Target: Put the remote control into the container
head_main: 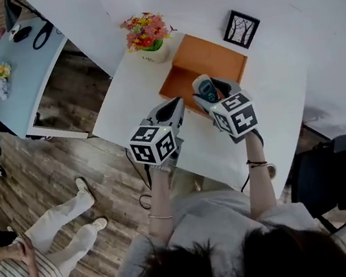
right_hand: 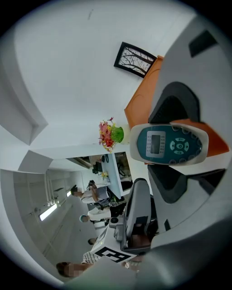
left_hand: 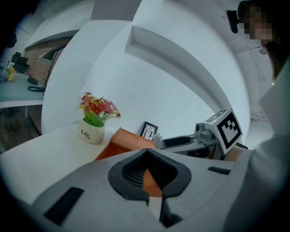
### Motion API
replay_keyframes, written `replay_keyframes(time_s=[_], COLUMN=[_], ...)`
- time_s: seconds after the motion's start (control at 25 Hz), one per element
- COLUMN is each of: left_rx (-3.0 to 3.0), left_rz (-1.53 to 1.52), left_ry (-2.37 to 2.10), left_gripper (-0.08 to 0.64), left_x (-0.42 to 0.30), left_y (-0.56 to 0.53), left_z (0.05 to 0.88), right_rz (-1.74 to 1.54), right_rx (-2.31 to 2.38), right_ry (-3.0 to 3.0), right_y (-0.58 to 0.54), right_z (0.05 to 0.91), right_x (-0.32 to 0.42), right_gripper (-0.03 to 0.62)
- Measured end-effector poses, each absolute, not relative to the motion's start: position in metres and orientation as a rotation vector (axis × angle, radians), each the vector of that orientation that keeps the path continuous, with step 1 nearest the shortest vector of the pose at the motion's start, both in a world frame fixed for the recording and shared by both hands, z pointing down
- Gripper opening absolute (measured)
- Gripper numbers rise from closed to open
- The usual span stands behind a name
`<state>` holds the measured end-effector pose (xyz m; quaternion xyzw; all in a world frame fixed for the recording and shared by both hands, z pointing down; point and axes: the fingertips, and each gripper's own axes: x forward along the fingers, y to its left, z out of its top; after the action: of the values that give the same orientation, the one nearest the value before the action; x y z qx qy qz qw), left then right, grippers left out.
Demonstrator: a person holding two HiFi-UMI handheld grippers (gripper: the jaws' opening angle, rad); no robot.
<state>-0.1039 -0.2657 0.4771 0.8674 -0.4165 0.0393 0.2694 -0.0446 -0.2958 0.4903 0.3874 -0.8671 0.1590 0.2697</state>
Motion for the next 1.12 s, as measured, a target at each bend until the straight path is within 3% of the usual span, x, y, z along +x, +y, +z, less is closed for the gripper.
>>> replay_keyframes(time_s=[1.12], left_rx=[2.196], left_rz=[0.158], left_ry=[-1.017], left_gripper=[0.003], left_x=[-0.119], left_y=[-0.304], left_z=[0.542], right_rz=[0.522], right_rx=[0.749], right_ry=[-2.076], right_y=[-0.333], right_z=[0.600], right_x=[-0.080], right_gripper=[0.284])
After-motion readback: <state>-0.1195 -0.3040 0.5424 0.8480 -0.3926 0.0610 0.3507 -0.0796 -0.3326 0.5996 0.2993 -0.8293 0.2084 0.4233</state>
